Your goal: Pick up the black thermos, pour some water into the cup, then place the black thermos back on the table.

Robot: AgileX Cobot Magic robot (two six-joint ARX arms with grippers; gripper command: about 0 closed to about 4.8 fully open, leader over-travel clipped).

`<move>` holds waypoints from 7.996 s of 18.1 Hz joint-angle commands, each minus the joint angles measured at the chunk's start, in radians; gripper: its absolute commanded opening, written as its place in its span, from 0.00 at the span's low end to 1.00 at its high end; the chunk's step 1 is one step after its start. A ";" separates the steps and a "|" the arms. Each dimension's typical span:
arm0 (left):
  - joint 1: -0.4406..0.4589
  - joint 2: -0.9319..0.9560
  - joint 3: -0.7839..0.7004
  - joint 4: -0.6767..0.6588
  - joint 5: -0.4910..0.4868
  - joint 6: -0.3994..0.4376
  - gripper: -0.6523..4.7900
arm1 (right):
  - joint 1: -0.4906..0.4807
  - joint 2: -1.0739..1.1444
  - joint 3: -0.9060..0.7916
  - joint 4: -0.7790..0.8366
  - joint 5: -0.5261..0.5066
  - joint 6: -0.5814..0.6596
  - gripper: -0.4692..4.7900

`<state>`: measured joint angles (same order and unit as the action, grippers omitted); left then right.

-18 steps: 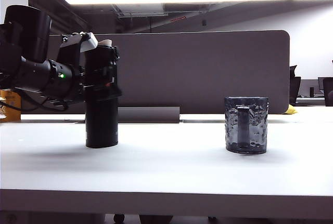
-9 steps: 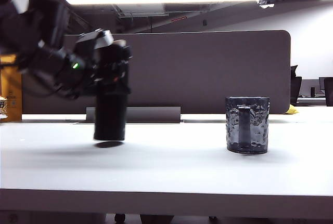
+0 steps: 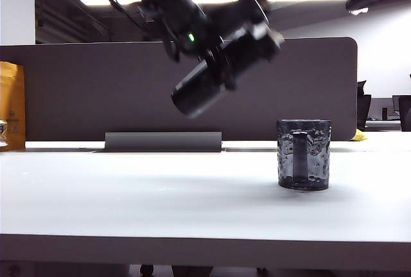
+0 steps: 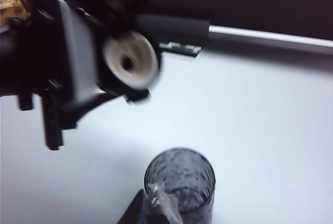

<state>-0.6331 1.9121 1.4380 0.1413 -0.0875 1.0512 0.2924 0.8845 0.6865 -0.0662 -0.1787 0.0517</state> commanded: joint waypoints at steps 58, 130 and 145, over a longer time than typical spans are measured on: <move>0.018 0.142 0.107 0.480 0.264 0.904 0.11 | 0.016 0.045 -0.042 -0.169 -0.111 -0.177 0.07; 0.367 -0.351 -0.631 0.164 0.407 -1.001 0.51 | 0.288 0.277 0.231 -0.127 -0.050 -0.053 0.07; 0.366 -1.598 -1.231 -0.078 0.206 -1.254 0.11 | 0.285 -0.364 -0.415 0.180 0.169 0.102 0.07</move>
<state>-0.2687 0.3481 0.2245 0.0818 0.1368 -0.2001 0.5777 0.5293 0.2974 0.0406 -0.0166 0.1493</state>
